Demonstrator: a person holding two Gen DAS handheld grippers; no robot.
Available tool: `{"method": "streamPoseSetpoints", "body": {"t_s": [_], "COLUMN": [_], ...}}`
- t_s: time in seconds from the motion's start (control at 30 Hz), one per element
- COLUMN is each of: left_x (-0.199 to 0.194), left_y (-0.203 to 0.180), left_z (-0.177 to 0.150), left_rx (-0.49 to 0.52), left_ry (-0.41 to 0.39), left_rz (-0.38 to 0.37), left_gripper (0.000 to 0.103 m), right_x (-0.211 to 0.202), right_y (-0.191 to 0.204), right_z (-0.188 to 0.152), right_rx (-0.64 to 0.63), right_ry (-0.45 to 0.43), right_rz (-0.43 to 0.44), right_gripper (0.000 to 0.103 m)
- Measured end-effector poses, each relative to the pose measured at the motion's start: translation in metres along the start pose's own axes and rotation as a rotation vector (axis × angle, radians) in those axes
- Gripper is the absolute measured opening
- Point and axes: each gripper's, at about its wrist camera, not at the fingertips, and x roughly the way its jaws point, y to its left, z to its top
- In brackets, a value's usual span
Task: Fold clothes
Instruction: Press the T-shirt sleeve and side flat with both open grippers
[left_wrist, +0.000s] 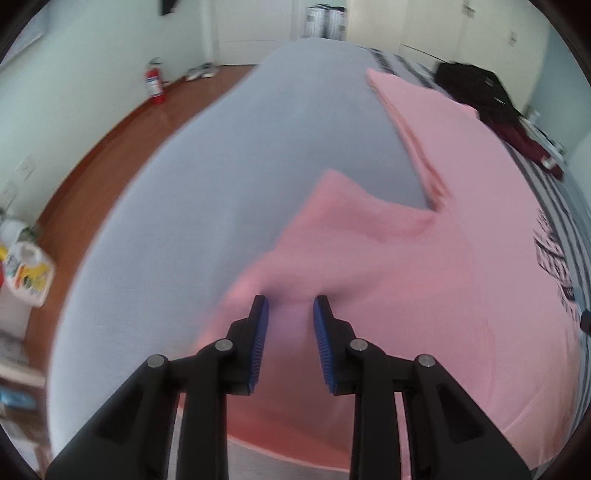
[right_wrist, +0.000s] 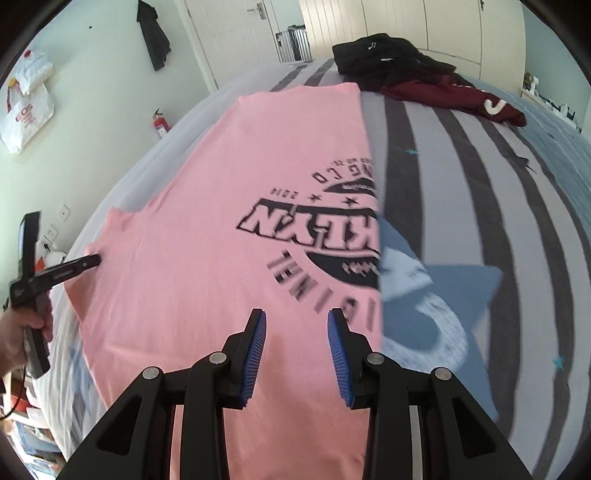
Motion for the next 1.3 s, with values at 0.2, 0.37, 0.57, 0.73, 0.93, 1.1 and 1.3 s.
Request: {"method": "streamPoseSetpoints", "body": {"t_s": [0.2,0.37,0.57,0.73,0.93,1.1,1.3], "left_x": [-0.009,0.004,0.046,0.029,-0.03,-0.057,-0.035], "left_y": [-0.003,-0.052,-0.025,0.034,0.074,0.072,0.075], "left_z": [0.023,0.042,0.06,0.061,0.016,-0.038,-0.063], "left_rx": [0.014,0.161,0.124,-0.001,-0.069,-0.116,-0.221], "left_ry": [-0.062,-0.072,-0.016,-0.033,-0.045,-0.027,0.039], "left_rz": [-0.044,-0.168,-0.086,-0.02,-0.032,-0.045,-0.068], "left_gripper": [0.024,0.024,0.024,0.024,0.031,0.052,0.056], "right_x": [0.024,0.031,0.031,0.031,0.022,0.001,-0.018], "right_y": [0.006,0.004,0.002,-0.001,0.003,0.004,0.001], "right_z": [0.004,-0.001,-0.003,-0.003,-0.001,-0.003,-0.014], "right_rx": [0.007,0.004,0.017,0.026,0.043,0.05,0.039], "right_ry": [0.036,0.047,0.049,0.045,0.025,0.005,0.018], "right_rz": [-0.011,-0.026,-0.032,-0.037,-0.048,-0.052,-0.066], "right_gripper": [0.031,0.031,0.031,0.031,0.031,0.031,0.031]}}
